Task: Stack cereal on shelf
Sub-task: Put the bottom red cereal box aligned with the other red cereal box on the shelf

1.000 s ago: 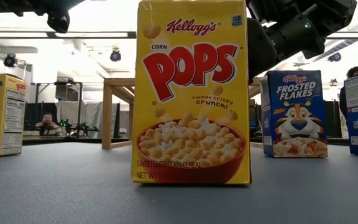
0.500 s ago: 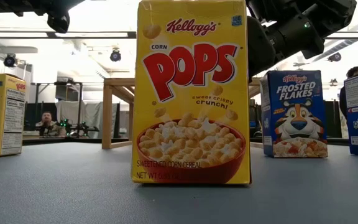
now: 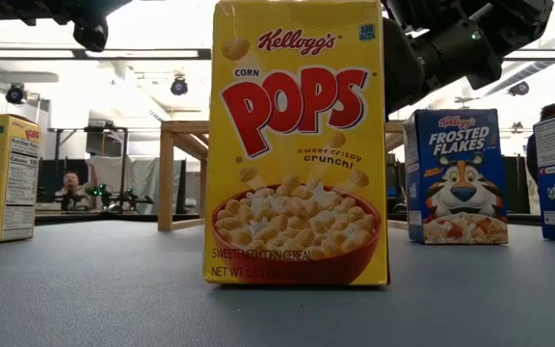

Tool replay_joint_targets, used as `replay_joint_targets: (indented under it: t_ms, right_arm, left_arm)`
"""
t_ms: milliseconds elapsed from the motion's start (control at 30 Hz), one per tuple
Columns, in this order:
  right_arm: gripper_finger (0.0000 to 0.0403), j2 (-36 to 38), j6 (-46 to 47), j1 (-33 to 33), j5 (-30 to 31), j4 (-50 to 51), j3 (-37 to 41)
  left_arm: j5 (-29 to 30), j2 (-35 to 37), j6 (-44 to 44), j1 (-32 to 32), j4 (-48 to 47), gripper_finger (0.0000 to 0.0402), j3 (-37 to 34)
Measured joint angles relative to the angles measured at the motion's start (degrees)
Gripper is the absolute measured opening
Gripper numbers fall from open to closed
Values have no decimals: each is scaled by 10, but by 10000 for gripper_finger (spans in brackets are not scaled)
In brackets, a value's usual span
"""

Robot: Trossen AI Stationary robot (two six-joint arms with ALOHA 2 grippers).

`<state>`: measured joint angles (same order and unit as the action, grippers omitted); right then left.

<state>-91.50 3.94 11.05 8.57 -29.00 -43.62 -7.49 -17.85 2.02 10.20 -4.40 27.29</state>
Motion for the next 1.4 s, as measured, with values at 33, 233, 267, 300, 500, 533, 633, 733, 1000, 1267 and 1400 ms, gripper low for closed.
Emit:
replay_joint_targets:
  t_ms: [33,233,267,300,500,533,633,733,1000,1267,1400]
  right_arm:
    - [171,0,1,0,0,0,0]
    - [171,0,7,0,0,0,0]
    - [171,0,8,0,0,0,0]
    - [171,0,9,0,0,0,0]
    - [171,0,6,0,0,-1,0]
    - [171,0,5,0,0,-1,0]
    - [171,0,3,0,-1,0,-9]
    - [171,1,-8,0,-9,0,-19]
    - [171,1,-26,0,-15,28,-50]
    - [171,1,-46,0,-15,74,-89]
    - [171,1,-52,0,-15,83,-97]
  left_arm:
    - [0,0,0,0,0,76,0]
    - [0,0,0,0,0,76,0]
    - [0,0,0,0,0,76,0]
    - [0,0,0,0,0,76,0]
    - [0,0,0,0,0,76,0]
    - [0,0,0,0,0,76,0]
    - [0,0,0,0,0,76,0]
    - [0,0,0,0,0,76,0]
    - [0,0,0,0,0,76,0]
    - [0,0,0,0,0,76,0]
    - [0,0,0,0,0,76,0]
